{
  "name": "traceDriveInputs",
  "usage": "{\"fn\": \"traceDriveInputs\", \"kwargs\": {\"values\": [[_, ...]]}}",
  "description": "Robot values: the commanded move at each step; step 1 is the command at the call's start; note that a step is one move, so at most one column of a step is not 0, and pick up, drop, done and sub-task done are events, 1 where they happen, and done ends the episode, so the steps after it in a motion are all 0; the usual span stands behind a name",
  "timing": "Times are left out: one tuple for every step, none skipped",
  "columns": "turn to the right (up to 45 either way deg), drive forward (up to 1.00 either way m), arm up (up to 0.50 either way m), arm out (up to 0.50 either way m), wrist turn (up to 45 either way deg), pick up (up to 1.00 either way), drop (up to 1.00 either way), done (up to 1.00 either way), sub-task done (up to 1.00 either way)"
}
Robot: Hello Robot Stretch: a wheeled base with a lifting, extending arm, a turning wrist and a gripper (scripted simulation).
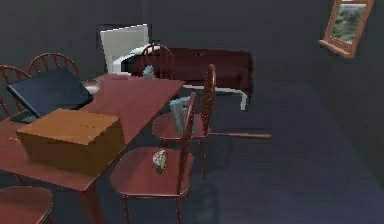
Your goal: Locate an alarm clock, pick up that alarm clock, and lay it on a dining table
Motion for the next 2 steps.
{"fn": "traceDriveInputs", "kwargs": {"values": [[0.0,0.2,0.0,0.0,0.0,0.0,0.0,0.0,0.0],[-21.0,0.0,0.0,0.0,0.0,0.0,0.0,0.0,0.0]]}}
